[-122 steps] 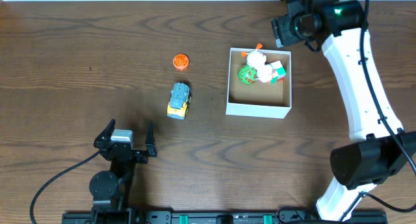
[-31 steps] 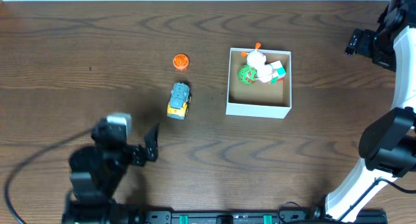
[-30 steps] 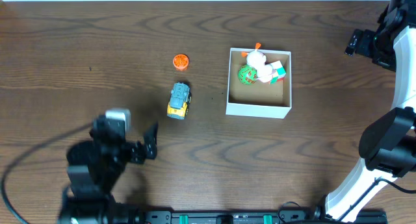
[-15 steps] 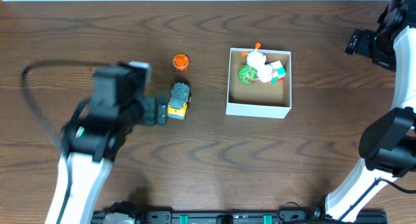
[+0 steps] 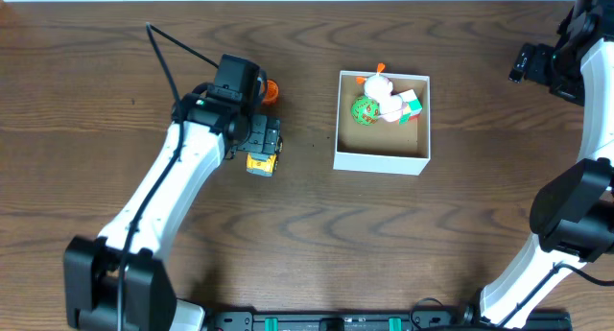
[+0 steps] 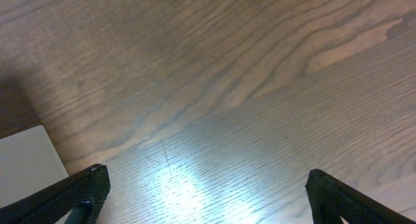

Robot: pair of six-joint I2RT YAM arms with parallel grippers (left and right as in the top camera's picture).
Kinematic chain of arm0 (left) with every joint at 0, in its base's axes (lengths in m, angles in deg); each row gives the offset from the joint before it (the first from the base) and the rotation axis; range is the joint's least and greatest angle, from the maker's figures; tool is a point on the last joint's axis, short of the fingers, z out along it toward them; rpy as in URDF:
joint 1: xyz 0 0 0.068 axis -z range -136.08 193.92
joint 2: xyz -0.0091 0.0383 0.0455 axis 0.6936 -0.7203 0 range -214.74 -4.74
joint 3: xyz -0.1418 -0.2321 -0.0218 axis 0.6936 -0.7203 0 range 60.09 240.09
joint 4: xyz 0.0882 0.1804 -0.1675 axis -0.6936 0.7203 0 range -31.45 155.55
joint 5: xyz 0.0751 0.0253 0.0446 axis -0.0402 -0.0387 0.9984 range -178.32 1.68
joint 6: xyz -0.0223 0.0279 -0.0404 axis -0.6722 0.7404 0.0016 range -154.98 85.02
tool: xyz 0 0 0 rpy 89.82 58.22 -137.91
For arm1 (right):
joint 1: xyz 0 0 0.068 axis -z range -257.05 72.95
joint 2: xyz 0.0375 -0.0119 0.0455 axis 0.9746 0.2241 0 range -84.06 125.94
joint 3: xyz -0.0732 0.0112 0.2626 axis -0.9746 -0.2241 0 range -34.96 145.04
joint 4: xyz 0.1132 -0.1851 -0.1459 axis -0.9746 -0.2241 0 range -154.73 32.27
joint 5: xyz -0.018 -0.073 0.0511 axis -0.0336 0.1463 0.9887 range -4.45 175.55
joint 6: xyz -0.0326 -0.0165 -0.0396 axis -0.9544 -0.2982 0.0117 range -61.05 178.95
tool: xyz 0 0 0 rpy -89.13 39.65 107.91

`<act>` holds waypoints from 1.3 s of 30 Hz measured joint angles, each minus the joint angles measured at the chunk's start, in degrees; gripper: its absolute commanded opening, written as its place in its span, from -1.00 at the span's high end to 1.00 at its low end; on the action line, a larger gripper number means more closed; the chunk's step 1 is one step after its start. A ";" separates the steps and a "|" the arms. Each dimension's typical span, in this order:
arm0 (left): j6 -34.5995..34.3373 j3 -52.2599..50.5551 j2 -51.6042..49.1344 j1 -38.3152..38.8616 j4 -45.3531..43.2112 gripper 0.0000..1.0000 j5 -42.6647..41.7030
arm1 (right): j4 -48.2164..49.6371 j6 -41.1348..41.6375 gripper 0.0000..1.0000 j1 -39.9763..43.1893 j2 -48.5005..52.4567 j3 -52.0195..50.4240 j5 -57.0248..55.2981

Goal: Pack container
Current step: 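Move the left gripper forward toward the yellow toy truck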

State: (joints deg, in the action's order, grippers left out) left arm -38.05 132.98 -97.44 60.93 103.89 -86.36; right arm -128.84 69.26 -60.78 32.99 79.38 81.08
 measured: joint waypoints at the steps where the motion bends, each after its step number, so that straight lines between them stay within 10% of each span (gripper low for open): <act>1: -0.09 0.00 -0.83 0.00 -0.61 -0.96 -0.11 | 0.02 0.00 -0.99 0.02 0.00 0.00 -0.02; 39: 0.26 0.00 -14.25 0.02 -9.35 -0.96 -4.20 | 0.00 0.00 -0.99 0.00 0.00 0.00 0.00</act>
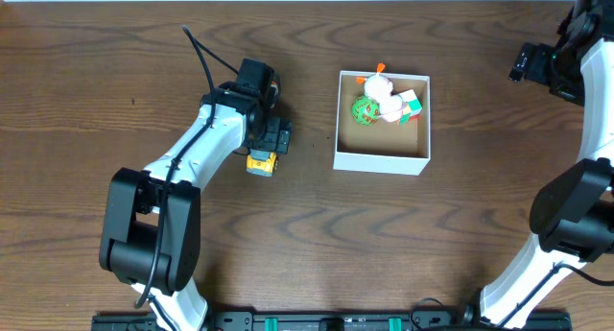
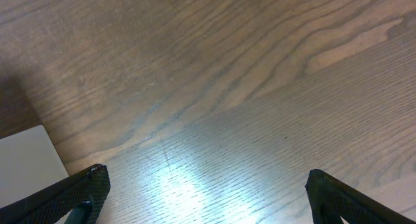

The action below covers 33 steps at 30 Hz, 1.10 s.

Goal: Pack container
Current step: 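Move the left gripper forward toward the yellow toy truck, then lower the left gripper onto the yellow truck and close on it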

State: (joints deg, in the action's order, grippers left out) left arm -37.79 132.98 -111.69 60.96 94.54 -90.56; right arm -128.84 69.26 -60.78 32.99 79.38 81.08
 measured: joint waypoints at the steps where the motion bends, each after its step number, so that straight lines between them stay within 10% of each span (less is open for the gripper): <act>1: 0.00 0.00 0.00 0.00 0.00 -0.96 0.00 | 0.00 0.00 -0.99 0.00 0.00 0.00 0.00; 33: 0.00 -2.36 0.00 0.00 -0.59 -0.90 -0.17 | 0.00 0.00 -0.98 0.02 0.00 0.00 0.00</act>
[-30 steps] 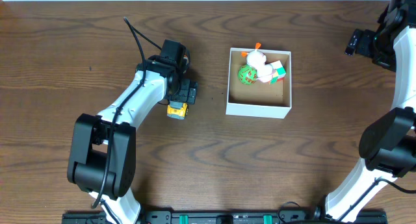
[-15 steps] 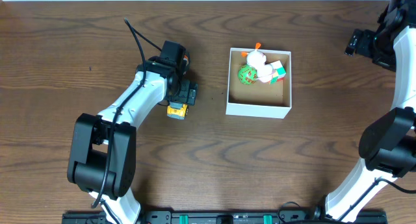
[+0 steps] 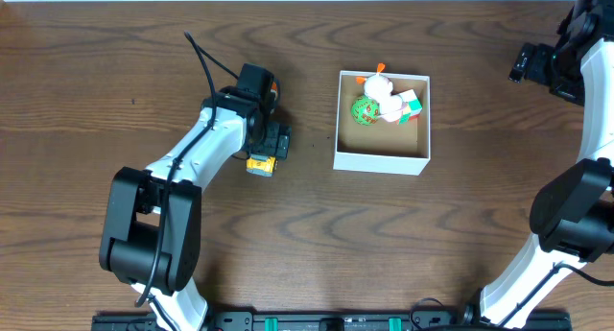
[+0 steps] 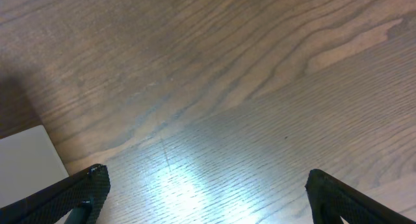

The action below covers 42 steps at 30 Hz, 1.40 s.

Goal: Pack container
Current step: 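Lower the left gripper onto the yellow truck and close on it, then carry the truck with the left gripper into the white box and release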

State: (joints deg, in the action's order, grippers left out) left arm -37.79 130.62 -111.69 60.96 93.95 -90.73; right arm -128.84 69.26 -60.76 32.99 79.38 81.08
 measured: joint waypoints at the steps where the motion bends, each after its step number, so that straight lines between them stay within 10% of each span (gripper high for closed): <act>1: -0.07 -0.22 0.00 0.00 -0.02 -0.79 -0.02 | 0.00 0.00 -0.99 0.00 0.00 0.00 0.00; 10: -0.11 -0.55 0.00 0.00 -1.22 -0.17 -0.22 | 0.00 0.00 -0.98 0.00 0.00 0.00 0.00; 32: 0.04 1.01 7.30 1.31 -2.08 -0.13 -0.17 | 0.00 0.00 -0.99 -0.02 0.00 0.00 0.00; 42: -0.39 2.73 23.28 15.37 -13.11 -0.15 -0.24 | 0.00 0.00 -0.99 -0.02 0.00 0.00 0.00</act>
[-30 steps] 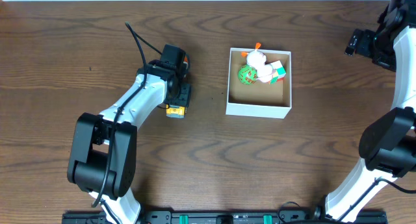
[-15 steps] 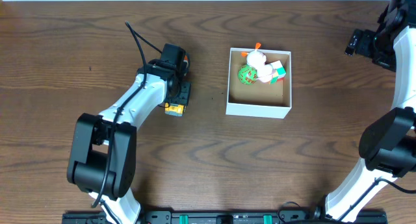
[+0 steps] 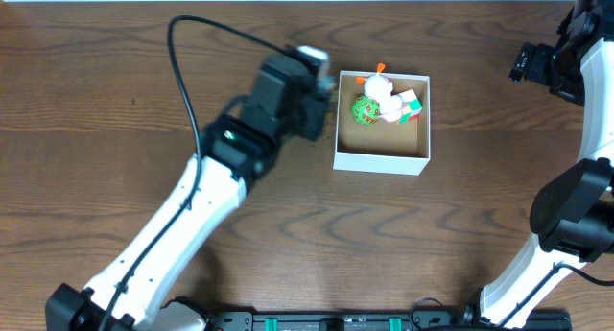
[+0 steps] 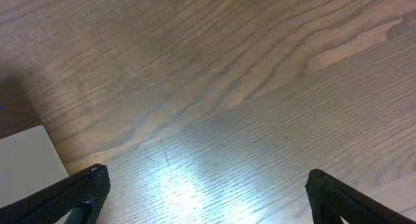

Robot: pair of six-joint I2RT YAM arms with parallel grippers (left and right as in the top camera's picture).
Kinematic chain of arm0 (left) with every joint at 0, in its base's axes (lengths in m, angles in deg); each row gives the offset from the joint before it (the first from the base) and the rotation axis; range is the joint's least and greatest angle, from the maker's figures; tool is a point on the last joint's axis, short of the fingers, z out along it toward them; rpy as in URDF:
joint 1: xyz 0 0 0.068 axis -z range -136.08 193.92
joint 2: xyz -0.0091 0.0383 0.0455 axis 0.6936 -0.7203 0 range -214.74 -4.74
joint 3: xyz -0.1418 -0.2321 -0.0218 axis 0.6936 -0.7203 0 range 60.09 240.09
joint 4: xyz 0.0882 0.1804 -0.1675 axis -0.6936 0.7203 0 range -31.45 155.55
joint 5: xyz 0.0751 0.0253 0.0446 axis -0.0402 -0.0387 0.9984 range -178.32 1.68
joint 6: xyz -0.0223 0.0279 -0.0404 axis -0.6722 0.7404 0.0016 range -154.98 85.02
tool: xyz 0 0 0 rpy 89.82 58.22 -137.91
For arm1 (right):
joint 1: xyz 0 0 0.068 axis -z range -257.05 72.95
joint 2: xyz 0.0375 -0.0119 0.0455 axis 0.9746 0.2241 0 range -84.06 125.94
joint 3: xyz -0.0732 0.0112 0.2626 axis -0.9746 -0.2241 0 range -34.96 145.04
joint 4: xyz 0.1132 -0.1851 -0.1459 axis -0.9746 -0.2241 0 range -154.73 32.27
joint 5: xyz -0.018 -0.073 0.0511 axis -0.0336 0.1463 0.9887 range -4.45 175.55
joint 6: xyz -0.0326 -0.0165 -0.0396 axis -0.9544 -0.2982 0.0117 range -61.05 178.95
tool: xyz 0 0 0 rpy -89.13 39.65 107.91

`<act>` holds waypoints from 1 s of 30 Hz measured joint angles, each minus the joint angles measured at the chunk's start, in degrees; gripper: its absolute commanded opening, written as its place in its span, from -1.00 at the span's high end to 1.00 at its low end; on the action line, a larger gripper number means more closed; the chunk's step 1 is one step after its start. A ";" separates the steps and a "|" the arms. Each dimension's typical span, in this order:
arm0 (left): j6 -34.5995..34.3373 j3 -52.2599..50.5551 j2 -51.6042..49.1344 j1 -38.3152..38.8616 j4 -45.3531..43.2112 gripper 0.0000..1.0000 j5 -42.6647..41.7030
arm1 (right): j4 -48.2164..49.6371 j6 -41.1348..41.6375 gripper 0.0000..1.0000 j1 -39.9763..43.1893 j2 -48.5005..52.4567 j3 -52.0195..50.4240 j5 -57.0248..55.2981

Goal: Pack container
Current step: 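Carry the truck with the left gripper into the white box and release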

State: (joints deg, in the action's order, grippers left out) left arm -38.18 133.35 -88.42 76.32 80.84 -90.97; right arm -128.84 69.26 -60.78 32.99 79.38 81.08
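A white box (image 3: pixel 380 162) stands right of the table's middle. Inside are a green ball (image 3: pixel 365 110), a white toy with an orange tip (image 3: pixel 382 87) and a green-and-white cube (image 3: pixel 412 103). My left gripper (image 3: pixel 313 103) hangs high at the box's left wall, and its fingers are hidden under the wrist. No yellow toy truck shows on the table, nor any small orange thing. My right gripper (image 4: pixel 205 188) is open over bare wood, far right of the box, its fingers (image 4: pixel 84 191) wide apart with nothing between them.
A black cable (image 3: pixel 182 62) loops from the left arm over the table's left half. In the right wrist view the corner of the white box (image 4: pixel 26 160) shows at the lower left. The right arm (image 3: pixel 576 177) stands along the right edge.
My left arm has risen and swung right, from over the yellow toy truck to the box's left wall. The truck no longer lies at its spot. The right arm has not moved.
My left gripper was down over the yellow toy truck left of the box, with a small orange thing just behind it. It stayed there through two more moments, shifting slightly. Now it is raised beside the box and the truck is out of sight.
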 measured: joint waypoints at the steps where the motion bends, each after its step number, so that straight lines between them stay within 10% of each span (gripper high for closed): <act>1: -0.02 0.15 0.20 1.60 -1.97 -0.15 -0.04 | 0.00 0.00 -0.99 0.02 0.00 0.00 0.00; 18: -0.94 0.26 -12.26 9.44 -14.64 -0.17 2.21 | 0.00 0.00 -0.99 0.00 0.00 0.00 0.00; 22: -0.85 0.26 -11.19 8.83 -13.86 -0.96 10.56 | 0.00 0.00 -0.99 0.00 0.00 0.00 0.00; 30: -1.42 0.74 -8.33 0.76 7.45 -0.96 21.42 | 0.00 0.00 -0.99 0.02 0.00 0.00 -0.02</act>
State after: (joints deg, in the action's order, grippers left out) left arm -39.60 134.09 -96.74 77.09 88.29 -69.55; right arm -128.84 69.26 -60.76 32.99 79.38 81.06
